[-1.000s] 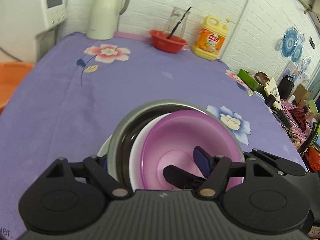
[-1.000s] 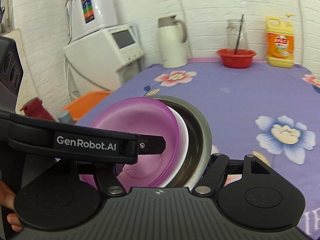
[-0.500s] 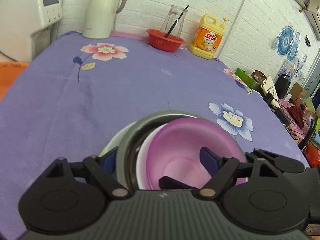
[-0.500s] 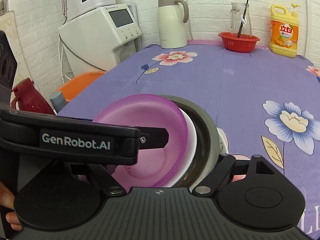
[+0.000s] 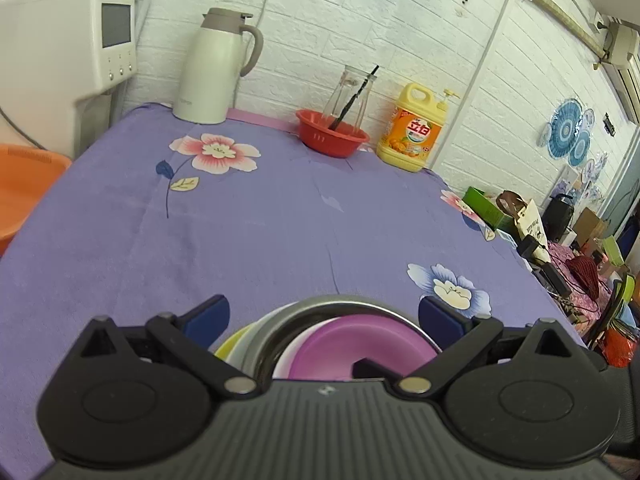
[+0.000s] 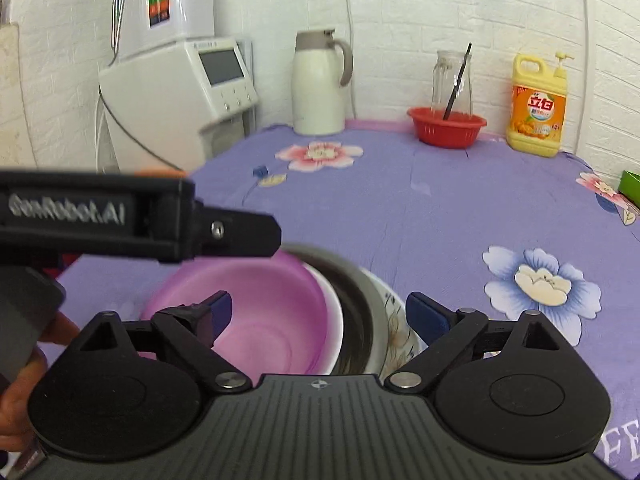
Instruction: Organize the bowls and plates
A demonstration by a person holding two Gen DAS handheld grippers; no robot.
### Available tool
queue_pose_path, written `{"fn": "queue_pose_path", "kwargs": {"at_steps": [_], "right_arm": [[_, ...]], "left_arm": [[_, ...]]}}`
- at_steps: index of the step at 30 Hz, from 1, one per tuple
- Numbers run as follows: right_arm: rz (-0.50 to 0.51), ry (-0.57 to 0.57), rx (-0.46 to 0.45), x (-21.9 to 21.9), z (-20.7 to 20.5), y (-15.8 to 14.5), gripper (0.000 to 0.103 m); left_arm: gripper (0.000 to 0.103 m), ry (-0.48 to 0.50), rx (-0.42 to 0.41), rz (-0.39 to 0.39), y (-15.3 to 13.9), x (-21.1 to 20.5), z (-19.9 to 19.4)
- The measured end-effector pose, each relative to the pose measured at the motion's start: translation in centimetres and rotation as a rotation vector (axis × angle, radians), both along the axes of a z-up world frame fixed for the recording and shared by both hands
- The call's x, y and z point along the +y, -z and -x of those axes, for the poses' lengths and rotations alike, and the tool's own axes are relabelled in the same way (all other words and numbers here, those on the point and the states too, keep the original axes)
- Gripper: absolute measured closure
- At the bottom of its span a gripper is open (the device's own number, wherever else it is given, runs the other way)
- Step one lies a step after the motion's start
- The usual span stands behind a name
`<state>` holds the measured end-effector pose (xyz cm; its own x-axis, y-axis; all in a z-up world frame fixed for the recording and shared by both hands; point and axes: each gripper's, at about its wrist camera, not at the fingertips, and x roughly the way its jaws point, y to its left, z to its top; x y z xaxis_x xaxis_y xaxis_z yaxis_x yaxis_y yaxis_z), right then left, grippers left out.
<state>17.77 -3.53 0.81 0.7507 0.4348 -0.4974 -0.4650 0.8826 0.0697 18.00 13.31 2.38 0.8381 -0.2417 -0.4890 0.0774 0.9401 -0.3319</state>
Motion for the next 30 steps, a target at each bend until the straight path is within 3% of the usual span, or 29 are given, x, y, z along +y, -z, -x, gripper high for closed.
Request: {"fn": "queue_pose_path", "kwargs": {"at_steps": [7,14,16,19,27,30], "right_arm": [[-0.041,0.052,-0.011,-2.5,0.3,-0.6,0.000],[-0.094,0.140,-0.081,-5.9,1.3,0.3,0.000],[-0.073,0.163,-0.046,-6.6,1.3,0.6,0.000],[-0.095,0.202,-0.070,-8.3,2.7,0.2,0.000],[-0.118,0.268,-0.082,-10.4,6.7,0.6,0.000],[-0.114,0.303,-0.084,-10.9,8.4,1.1,0.000]], "left_arm": [[0.004,-0.057,-0.023,-0.010,-0.8,-0.7,0.9],[0.003,-0.172,-0.179,-0.069,-1.6,-4.6,4.3],[0.003,-0.141,-0.171,-0.114,-1.8,-5.9,4.9],[0.003,-0.147,-0.195,-0.154,-2.0,-7.3,6.2],[0.003,-0.111,-0.185,-0.107,-0.8,-8.9,10.1],[0.002,-0.129,-0.161,-0.145,0.3,-9.9,11.6]]}}
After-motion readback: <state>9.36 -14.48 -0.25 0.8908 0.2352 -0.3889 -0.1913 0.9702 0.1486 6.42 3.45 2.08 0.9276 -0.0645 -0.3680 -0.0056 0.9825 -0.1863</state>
